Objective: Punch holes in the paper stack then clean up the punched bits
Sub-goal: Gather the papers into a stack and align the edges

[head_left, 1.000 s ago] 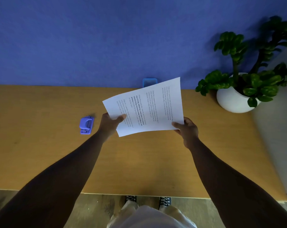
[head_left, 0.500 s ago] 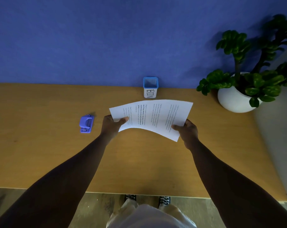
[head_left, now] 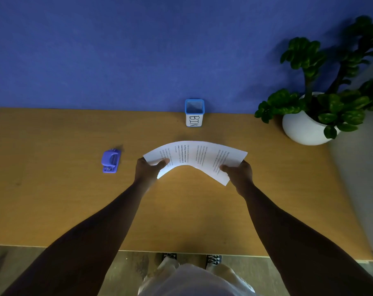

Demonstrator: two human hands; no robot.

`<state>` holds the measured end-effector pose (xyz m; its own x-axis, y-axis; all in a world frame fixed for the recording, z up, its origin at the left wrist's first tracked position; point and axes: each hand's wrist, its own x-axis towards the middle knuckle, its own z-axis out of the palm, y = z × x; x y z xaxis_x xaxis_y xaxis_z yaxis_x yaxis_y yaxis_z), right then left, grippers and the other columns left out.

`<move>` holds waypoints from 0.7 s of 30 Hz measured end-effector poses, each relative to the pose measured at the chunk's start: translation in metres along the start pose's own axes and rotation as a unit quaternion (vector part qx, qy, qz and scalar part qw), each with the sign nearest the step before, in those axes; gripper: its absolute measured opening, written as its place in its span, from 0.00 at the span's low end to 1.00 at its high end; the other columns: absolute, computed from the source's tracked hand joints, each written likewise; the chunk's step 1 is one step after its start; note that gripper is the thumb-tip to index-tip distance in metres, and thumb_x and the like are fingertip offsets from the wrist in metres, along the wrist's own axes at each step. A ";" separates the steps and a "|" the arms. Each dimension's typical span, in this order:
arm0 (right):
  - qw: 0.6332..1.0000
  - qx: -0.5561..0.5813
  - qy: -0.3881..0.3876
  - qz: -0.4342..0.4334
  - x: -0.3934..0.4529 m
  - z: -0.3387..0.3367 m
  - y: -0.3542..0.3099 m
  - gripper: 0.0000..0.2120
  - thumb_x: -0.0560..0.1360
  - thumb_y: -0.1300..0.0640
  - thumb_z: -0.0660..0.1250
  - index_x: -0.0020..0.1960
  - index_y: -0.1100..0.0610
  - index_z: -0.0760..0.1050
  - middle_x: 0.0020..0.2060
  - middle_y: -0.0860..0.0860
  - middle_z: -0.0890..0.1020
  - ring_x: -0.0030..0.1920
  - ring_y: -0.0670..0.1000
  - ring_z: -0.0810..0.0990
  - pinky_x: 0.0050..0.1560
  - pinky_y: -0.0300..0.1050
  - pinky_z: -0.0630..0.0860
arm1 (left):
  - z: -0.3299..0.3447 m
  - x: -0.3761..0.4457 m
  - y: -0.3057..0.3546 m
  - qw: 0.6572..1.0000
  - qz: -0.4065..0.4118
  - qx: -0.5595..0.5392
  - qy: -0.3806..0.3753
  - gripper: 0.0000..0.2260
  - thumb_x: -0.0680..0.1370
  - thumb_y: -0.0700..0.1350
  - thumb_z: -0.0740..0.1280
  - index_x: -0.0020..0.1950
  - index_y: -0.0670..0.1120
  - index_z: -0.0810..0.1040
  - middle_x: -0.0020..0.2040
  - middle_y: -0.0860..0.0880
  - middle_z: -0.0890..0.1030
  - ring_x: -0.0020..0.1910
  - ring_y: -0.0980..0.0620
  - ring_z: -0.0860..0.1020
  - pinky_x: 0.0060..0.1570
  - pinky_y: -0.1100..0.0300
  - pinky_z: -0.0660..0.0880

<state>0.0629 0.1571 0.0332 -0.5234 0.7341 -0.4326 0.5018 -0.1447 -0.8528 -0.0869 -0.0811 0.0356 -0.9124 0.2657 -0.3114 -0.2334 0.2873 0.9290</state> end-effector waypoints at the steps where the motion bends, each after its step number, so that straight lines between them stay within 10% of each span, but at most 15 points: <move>1: 1.000 -0.002 0.004 0.002 0.000 0.000 0.001 0.14 0.68 0.65 0.74 0.51 0.56 0.79 0.47 0.54 0.84 0.47 0.56 0.83 0.39 0.45 0.78 | 0.000 0.000 -0.001 1.000 -0.006 -0.002 0.001 0.12 0.71 0.41 0.78 0.53 0.44 0.83 0.48 0.48 0.85 0.46 0.52 0.84 0.47 0.58 0.79; 8: 0.999 -0.006 0.003 -0.047 0.000 -0.004 -0.005 0.11 0.70 0.63 0.73 0.51 0.56 0.78 0.48 0.54 0.84 0.47 0.56 0.82 0.43 0.47 0.79 | -0.003 0.004 0.001 1.000 0.009 -0.003 -0.006 0.06 0.72 0.42 0.77 0.45 0.52 0.83 0.41 0.59 0.86 0.41 0.62 0.84 0.40 0.65 0.79; 21: 0.996 -0.042 -0.012 -0.079 -0.001 -0.005 -0.009 0.07 0.76 0.56 0.70 0.54 0.53 0.79 0.46 0.47 0.83 0.47 0.51 0.82 0.39 0.41 0.77 | -0.011 0.015 -0.005 0.997 -0.010 0.066 -0.032 0.13 0.73 0.42 0.76 0.56 0.46 0.81 0.51 0.49 0.84 0.50 0.51 0.81 0.49 0.56 0.78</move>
<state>0.0624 0.1610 0.0424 -0.6170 0.7267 -0.3021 0.4667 0.0288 -0.8840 -0.1036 -0.0890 0.0285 -0.8837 0.3161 -0.3453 -0.2003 0.4112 0.8893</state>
